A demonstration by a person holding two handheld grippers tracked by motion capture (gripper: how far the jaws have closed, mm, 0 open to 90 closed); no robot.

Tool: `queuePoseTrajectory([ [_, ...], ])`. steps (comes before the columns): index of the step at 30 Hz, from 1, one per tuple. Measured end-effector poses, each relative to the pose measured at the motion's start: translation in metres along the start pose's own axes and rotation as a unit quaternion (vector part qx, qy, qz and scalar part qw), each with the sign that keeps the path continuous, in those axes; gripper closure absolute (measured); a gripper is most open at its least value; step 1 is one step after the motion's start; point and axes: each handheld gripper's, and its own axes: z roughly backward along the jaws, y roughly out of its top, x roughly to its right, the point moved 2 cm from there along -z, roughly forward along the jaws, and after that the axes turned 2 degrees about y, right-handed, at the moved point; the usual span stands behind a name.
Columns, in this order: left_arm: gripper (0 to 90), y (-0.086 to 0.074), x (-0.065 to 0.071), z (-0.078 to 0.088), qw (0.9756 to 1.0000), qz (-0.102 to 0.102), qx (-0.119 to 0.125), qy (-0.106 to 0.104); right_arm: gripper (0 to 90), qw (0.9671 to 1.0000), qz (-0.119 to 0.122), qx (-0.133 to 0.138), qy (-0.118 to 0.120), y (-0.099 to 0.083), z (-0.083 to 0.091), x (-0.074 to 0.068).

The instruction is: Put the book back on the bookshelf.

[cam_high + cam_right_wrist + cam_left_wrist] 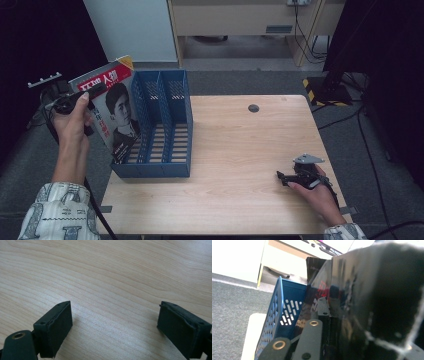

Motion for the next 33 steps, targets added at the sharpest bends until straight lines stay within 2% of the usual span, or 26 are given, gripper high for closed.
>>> queuePoseTrajectory([
  [18, 86.0, -0.0052, 0.0030, -0.0045, 0.9999, -0.007, 0.004, -0.007, 12.8, 1.0000, 0.000, 0.000, 0.001, -0.0001, 0.0001, -0.0002],
  [33, 86.1, -0.0098, -0.0006, -0.0030, 0.9999, -0.006, 0.011, -0.011, 12.8, 1.0000, -0.001, -0.001, 0.001, -0.0001, 0.0002, -0.0004],
])
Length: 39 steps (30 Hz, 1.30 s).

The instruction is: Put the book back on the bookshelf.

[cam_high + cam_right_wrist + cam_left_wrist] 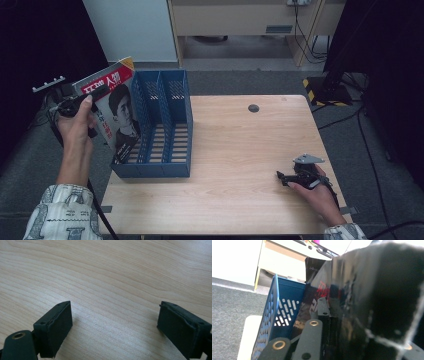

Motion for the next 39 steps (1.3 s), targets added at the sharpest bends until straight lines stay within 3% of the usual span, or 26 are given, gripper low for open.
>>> queuePoseTrajectory([
  [16, 85.9, -0.009, -0.002, -0.002, 1.0000, 0.000, -0.006, -0.006, 12.8, 1.0000, 0.002, 0.001, 0.000, 0.000, 0.000, 0.000],
  [39, 85.9, -0.012, -0.002, -0.004, 0.9999, -0.007, 0.006, -0.011, 12.8, 1.0000, 0.002, 0.001, 0.000, 0.000, 0.000, 0.000],
])
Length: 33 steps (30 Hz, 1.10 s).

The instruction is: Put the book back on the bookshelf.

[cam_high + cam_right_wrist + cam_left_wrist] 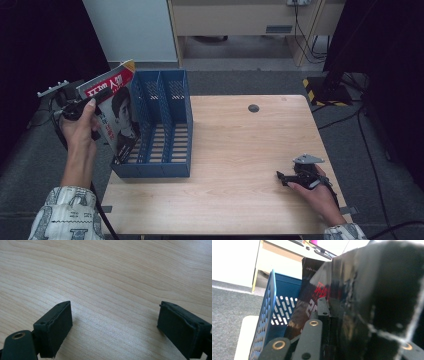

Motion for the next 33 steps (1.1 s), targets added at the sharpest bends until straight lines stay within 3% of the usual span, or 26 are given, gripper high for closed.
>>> queuePoseTrajectory([
  [17, 86.0, 0.0008, -0.0003, 0.0006, 0.9997, -0.022, 0.008, 0.008, 12.8, 1.0000, 0.000, 0.001, 0.000, 0.0000, -0.0001, -0.0001],
  [24, 86.0, 0.0087, 0.0027, 0.0044, 0.9992, -0.035, 0.016, 0.010, 12.8, 1.0000, 0.000, 0.001, 0.000, 0.0000, -0.0001, -0.0001],
  [33, 86.0, -0.0007, 0.0012, 0.0000, 0.9989, -0.039, 0.023, 0.012, 12.8, 1.0000, 0.002, 0.001, 0.000, -0.0001, 0.0000, 0.0000],
])
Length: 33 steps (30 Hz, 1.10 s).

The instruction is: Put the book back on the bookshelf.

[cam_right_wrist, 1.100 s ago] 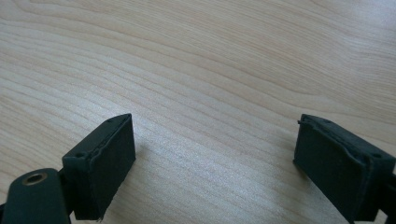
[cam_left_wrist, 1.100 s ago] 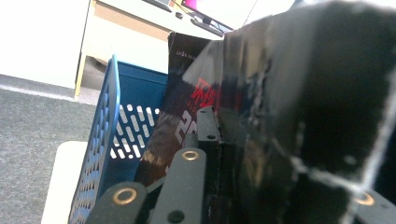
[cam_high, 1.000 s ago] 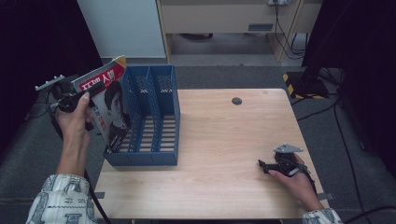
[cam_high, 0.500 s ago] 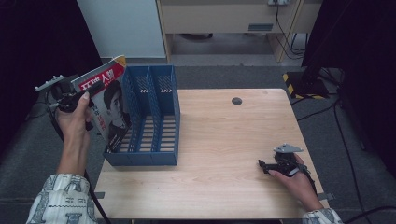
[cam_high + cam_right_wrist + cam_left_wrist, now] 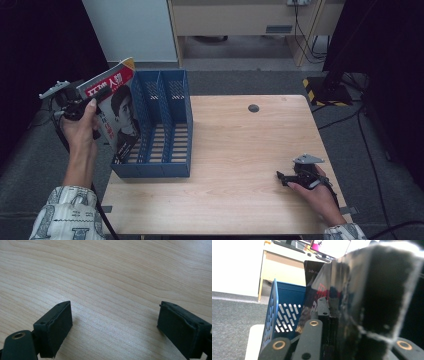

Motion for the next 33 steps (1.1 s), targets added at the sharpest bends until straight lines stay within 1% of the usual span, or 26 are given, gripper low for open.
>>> queuePoseTrajectory([
  [3, 86.0, -0.003, -0.001, 0.000, 1.0000, -0.003, 0.005, -0.001, 12.8, 1.0000, 0.001, 0.000, -0.001, 0.000, 0.000, 0.000],
  [5, 85.9, -0.006, -0.001, 0.001, 1.0000, -0.001, 0.009, 0.000, 12.8, 1.0000, 0.000, 0.000, 0.000, 0.000, 0.000, 0.000],
  [10, 86.1, -0.018, -0.001, 0.000, 0.9999, -0.007, 0.008, 0.001, 12.8, 1.0000, 0.001, 0.001, -0.001, 0.000, 0.000, 0.000],
  [12, 86.1, -0.022, -0.002, 0.000, 1.0000, -0.003, 0.005, -0.001, 12.8, 1.0000, 0.001, 0.000, 0.000, 0.000, 0.000, 0.000],
  [15, 86.1, -0.026, -0.005, 0.000, 0.9999, 0.009, 0.013, -0.004, 12.8, 1.0000, 0.001, 0.001, -0.001, 0.000, 0.000, 0.000],
  [16, 86.1, -0.027, -0.005, 0.000, 0.9999, 0.009, 0.013, -0.004, 12.8, 1.0000, 0.001, 0.001, 0.000, 0.000, 0.000, 0.000],
  [19, 86.1, -0.032, -0.006, 0.000, 1.0000, 0.003, 0.006, -0.003, 12.8, 1.0000, 0.002, 0.001, 0.000, 0.000, 0.000, 0.000],
  [21, 86.1, -0.035, -0.006, 0.000, 0.9999, 0.007, 0.008, -0.006, 12.8, 1.0000, 0.002, 0.001, 0.000, 0.000, 0.000, 0.000],
  [25, 85.9, -0.041, -0.007, 0.000, 1.0000, 0.004, 0.003, -0.004, 12.8, 1.0000, 0.002, 0.001, 0.000, 0.000, 0.000, 0.000],
  [27, 85.9, -0.044, -0.009, 0.000, 1.0000, 0.006, 0.000, -0.001, 12.8, 1.0000, 0.001, 0.000, 0.000, 0.000, 0.000, 0.000],
  [30, 85.9, -0.048, -0.014, 0.002, 0.9997, 0.022, 0.006, -0.006, 12.8, 1.0000, 0.001, 0.000, 0.000, 0.000, 0.000, 0.000],
  [33, 85.9, -0.049, -0.015, 0.002, 0.9998, 0.021, 0.005, -0.005, 12.8, 1.0000, 0.001, 0.000, 0.000, 0.000, 0.000, 0.000],
])
